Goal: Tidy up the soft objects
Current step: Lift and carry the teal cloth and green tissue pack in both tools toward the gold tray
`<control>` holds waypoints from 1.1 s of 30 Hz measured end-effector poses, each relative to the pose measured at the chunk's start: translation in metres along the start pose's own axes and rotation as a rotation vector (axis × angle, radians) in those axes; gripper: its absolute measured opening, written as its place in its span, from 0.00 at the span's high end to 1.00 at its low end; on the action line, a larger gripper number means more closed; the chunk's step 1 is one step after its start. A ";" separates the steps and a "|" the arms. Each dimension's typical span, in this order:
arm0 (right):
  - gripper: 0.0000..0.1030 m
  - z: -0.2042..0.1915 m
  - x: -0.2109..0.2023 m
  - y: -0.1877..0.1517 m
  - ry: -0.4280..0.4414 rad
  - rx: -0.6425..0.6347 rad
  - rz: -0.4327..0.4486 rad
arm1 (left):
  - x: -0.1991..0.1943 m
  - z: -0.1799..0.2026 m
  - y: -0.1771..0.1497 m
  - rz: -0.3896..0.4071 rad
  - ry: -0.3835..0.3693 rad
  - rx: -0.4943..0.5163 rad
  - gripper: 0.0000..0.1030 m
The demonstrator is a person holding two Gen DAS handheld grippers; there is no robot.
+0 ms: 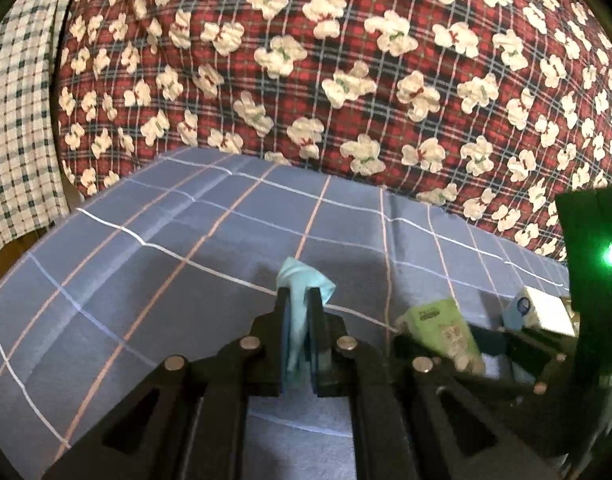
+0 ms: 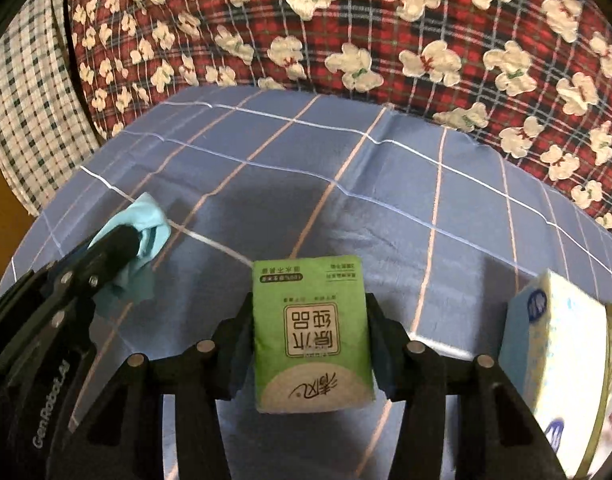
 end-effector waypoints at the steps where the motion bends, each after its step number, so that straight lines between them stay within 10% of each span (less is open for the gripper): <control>1: 0.49 -0.005 -0.002 -0.003 0.005 0.000 0.015 | -0.002 -0.002 0.000 0.009 0.002 -0.008 0.95; 33: 0.49 -0.015 -0.097 -0.031 -0.088 -0.057 0.538 | -0.064 0.007 -0.005 0.267 0.107 0.085 0.95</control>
Point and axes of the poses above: each gripper's, at about its wrist camera, not at the fingertips, and x roughly the way its jaws point, z to its right, y to its top, the point moved 6 cm from there along x, roughly the way its jaws point, and after that the axes turned 10 degrees about y, right-handed, at the moved point
